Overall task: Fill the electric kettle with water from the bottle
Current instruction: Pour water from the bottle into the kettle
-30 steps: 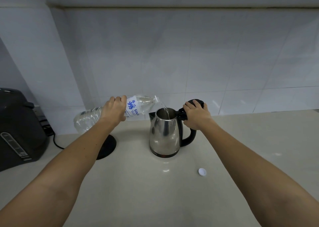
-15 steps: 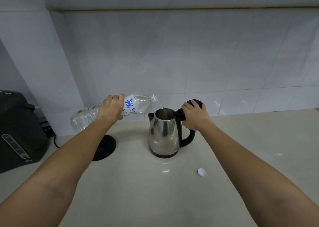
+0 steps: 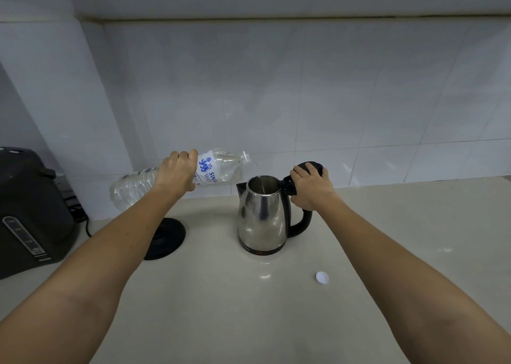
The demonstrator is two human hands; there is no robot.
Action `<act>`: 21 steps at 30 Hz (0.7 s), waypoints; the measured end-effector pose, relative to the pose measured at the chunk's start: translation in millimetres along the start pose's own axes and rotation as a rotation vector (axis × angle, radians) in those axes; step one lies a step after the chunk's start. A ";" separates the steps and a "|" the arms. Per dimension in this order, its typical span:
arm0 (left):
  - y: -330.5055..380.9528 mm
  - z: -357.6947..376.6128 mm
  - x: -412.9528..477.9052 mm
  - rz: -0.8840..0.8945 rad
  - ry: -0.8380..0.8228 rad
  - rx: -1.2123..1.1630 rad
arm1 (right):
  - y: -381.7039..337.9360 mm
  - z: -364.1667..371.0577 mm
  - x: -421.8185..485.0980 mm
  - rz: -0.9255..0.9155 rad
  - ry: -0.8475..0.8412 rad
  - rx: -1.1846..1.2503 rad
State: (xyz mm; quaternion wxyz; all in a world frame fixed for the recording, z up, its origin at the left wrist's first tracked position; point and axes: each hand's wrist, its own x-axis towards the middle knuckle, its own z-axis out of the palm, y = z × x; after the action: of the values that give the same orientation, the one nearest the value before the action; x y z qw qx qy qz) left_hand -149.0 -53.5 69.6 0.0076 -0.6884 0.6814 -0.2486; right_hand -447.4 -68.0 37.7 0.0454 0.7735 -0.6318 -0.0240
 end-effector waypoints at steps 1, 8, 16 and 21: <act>-0.3 -0.8 -0.1 0.002 -0.001 0.006 | -0.1 -0.1 0.0 -0.001 0.001 -0.002; -2.9 -5.2 1.0 0.008 -0.001 0.009 | -0.3 -1.8 -0.9 -0.001 -0.006 -0.009; -6.1 -8.3 3.9 0.005 0.006 0.018 | 0.5 -0.6 0.3 -0.005 -0.004 -0.003; -6.5 -11.4 4.2 0.019 0.004 0.036 | 0.3 -0.3 0.4 -0.006 0.006 -0.003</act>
State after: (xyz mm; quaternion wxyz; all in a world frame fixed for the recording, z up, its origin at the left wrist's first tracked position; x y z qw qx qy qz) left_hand -147.2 -53.3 83.3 0.0209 -0.6813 0.6831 -0.2622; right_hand -447.6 -68.5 38.0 0.0487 0.7754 -0.6292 -0.0228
